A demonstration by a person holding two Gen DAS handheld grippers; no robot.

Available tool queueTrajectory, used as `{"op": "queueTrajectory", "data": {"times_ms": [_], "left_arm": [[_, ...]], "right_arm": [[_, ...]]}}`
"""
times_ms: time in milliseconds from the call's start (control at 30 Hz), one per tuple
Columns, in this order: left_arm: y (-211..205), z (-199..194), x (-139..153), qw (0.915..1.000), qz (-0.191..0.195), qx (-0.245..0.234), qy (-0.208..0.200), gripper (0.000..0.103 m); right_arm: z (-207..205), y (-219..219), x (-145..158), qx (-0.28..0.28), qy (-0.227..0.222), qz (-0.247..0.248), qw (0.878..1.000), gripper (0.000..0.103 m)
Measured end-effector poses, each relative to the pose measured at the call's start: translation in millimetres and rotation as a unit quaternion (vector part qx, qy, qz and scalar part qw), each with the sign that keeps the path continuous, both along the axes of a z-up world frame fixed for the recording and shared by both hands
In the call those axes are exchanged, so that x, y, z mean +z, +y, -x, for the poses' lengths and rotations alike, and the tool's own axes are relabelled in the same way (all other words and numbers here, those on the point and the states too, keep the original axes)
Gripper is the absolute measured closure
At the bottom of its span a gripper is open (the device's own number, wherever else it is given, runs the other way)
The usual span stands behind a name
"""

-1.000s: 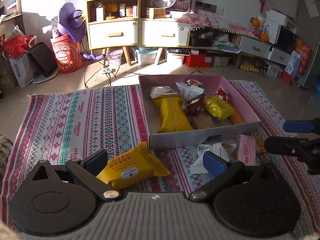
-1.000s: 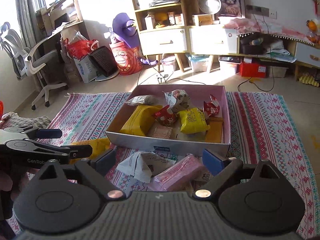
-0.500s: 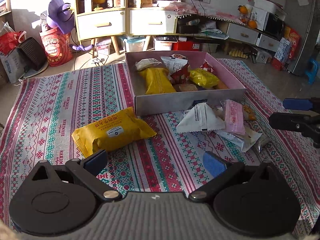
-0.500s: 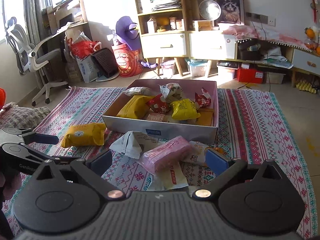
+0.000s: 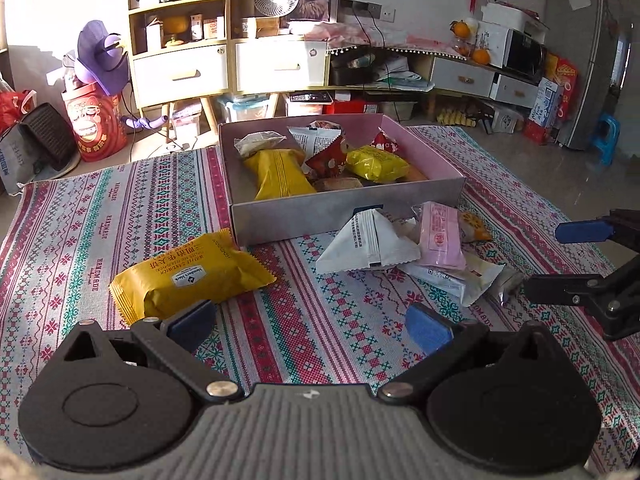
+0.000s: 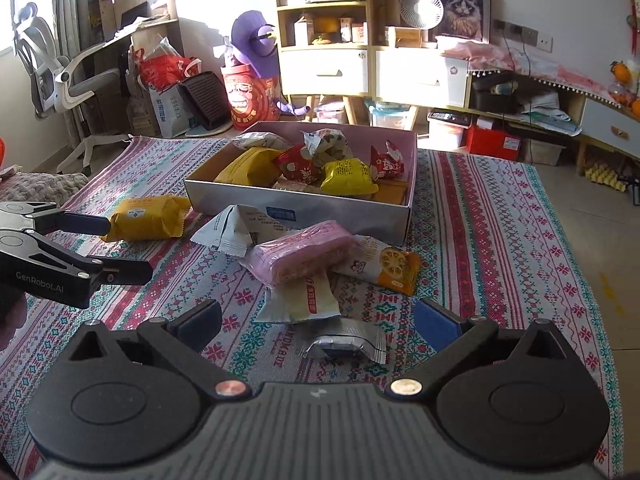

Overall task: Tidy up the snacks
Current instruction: 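Move both tools back toward the white paper pack and pink pack, then grasp the white paper sandwich pack with the left tool while the right tool grasps the pink pack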

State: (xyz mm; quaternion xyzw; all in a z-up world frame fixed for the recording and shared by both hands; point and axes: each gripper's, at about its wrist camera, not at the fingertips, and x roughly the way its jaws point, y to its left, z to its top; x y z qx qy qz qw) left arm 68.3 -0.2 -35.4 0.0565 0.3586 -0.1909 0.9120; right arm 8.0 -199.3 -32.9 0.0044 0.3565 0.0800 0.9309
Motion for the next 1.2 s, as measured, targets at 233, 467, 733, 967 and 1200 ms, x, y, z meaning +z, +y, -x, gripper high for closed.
{"op": "queueTrajectory", "data": {"times_ms": [233, 467, 733, 967, 1200], "left_arm": [[-18.8, -25.8, 3.3, 0.9994, 0.034, 0.001, -0.001, 0.000], [-31.1, -61.0, -2.7, 0.9965, 0.075, 0.000, 0.037, 0.013], [-24.6, -76.0, -14.6, 0.9854, 0.124, -0.012, 0.116, 0.045], [-13.7, -67.9, -8.1, 0.9858, 0.113, 0.000, 0.124, 0.061], [-8.7, -54.6, -3.6, 0.9914, 0.073, 0.003, 0.109, 0.064]], "right_arm": [[-14.2, -12.5, 0.8, -0.026, 0.010, -0.020, 0.999, 0.001], [-32.3, -13.4, -0.9, -0.035, 0.024, -0.038, 0.998, 0.001], [-45.9, -2.7, -4.7, -0.023, 0.042, -0.048, 0.998, 0.001], [-53.8, 4.8, -4.7, -0.024, 0.053, -0.064, 0.996, 0.002], [-66.7, 9.9, -8.5, -0.041, 0.069, -0.082, 0.993, 0.019]]}}
